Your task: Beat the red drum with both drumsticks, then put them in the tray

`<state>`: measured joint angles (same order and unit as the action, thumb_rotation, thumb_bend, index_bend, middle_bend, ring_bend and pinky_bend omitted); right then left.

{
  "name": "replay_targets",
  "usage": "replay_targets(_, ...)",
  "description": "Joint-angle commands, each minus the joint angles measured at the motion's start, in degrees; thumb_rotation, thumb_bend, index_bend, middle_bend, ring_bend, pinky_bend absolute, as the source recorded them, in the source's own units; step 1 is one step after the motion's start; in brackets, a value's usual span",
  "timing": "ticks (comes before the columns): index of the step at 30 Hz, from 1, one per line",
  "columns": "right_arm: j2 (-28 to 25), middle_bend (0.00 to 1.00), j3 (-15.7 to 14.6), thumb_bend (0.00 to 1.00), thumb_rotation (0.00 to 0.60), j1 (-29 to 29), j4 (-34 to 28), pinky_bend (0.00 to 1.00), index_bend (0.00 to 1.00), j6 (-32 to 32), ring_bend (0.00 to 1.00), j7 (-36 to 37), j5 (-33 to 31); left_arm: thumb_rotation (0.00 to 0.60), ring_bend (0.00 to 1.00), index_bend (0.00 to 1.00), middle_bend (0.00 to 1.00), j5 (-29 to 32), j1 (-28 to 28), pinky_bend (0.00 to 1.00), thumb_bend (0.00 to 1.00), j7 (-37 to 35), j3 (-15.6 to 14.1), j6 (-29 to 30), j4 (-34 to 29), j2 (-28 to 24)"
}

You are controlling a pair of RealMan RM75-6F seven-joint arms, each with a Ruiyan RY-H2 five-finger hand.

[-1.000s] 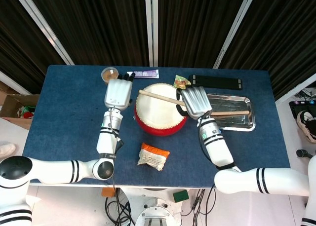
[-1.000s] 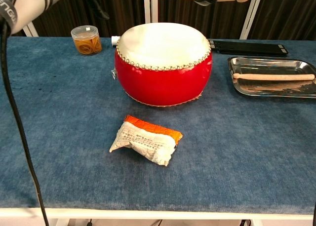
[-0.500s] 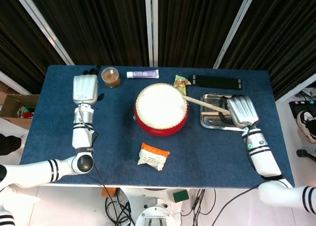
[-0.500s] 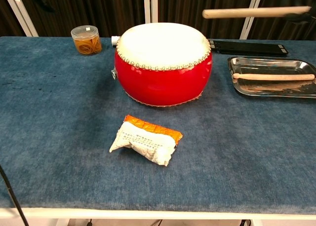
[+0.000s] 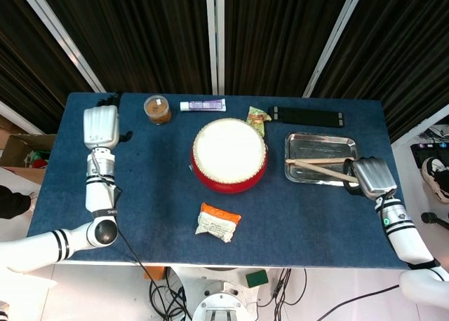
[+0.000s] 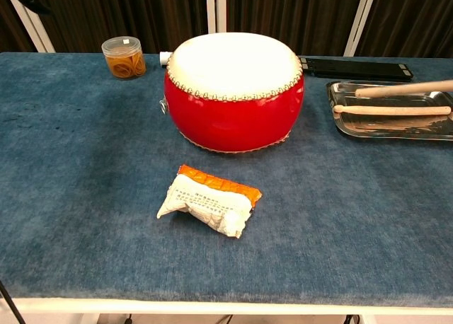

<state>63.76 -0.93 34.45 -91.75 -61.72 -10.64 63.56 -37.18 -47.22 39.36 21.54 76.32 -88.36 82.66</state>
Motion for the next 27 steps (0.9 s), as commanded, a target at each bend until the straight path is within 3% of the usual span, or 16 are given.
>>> replay_targets(1,2.0,0.69,-0.3,0.67,0.600,-0.1,3.0,0.53,0.77,3.0,0.48,1.0,1.2,0.600,0.30,0.15,0.26,-0.2,0.4,0.67,0.13,-0.4,-0.1,0.0,0.0,-0.1)
replay_targets(6,5.3,0.68,-0.6,0.68,0.600,0.3,9.5,0.50,0.77,5.7,0.48,2.9,5.7,0.600,0.30,0.14,0.26,0.3,1.4,0.67,0.13,-1.3,0.0,-0.1,0.3,-0.5)
replay_targets(15,9.6,0.65,-1.4,0.69,0.600,0.1,23.3,0.47,0.76,4.8,0.47,5.4,14.6,0.600,0.29,0.13,0.25,1.1,3.4,0.67,0.13,-3.1,0.5,0.0,-0.1,-1.7)
replay_targets(27,15.0,0.49,-0.5,0.59,0.600,-0.2,33.9,0.41,0.65,6.4,0.38,3.3,16.1,0.600,0.29,0.13,0.25,1.0,5.3,0.67,0.13,-5.5,0.8,-0.3,-0.5,-3.1)
